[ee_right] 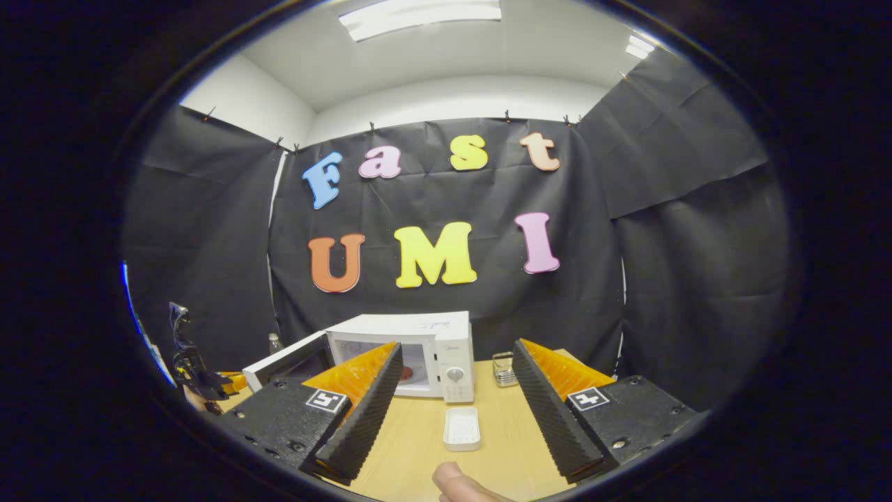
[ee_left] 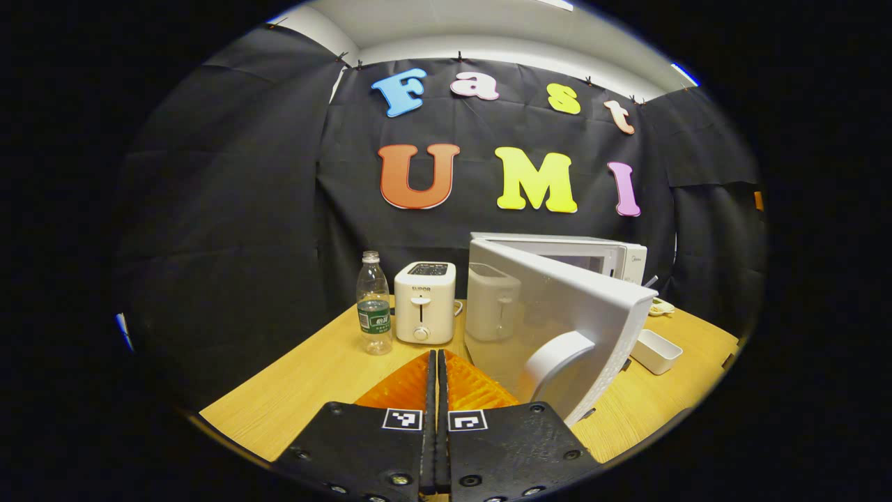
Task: Open the microwave oven with the left hand, put the food in, and close the microwave oven.
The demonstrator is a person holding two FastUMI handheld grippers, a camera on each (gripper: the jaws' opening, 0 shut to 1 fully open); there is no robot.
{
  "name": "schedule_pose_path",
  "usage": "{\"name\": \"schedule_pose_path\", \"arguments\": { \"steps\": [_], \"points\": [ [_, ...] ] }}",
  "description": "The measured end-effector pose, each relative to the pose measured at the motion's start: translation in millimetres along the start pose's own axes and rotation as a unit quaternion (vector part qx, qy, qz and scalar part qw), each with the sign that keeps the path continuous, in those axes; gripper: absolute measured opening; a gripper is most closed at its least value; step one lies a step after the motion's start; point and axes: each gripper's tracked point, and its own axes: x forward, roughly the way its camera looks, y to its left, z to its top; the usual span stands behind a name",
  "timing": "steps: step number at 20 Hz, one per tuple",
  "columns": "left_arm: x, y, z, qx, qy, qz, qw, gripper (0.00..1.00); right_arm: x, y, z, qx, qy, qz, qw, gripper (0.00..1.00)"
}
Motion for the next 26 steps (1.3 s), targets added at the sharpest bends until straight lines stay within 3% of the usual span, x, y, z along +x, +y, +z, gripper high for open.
{"name": "schedule_pose_path", "arguments": {
  "steps": [3,7,8,9,16,20,26],
  "points": [
    [7,-18,-5,0.019,-0.006,-0.004,1.000,0.00,-17,-30,6,0.006,0.004,-0.020,1.000,1.00],
    [9,-60,-7,-0.007,-0.003,-0.047,0.999,0.00,-35,-59,25,-0.006,-0.015,-0.041,0.999,1.00],
    [10,-69,-5,-0.007,-0.004,-0.053,0.999,0.00,-39,-66,28,-0.012,-0.019,-0.049,0.999,0.89],
    [12,-79,-4,-0.006,-0.006,-0.059,0.998,0.00,-44,-71,31,-0.014,-0.023,-0.053,0.998,1.00],
    [45,-158,-5,0.005,0.009,-0.106,0.994,0.00,-56,-88,28,-0.023,-0.030,-0.052,0.998,1.00],
    [72,-196,-6,-0.016,0.015,-0.135,0.991,0.00,-64,-97,28,-0.026,-0.034,-0.057,0.997,1.00],
    [109,-233,-5,-0.016,0.014,-0.141,0.990,0.00,-74,-93,31,-0.034,-0.051,-0.043,0.997,1.00]
  ]
}}
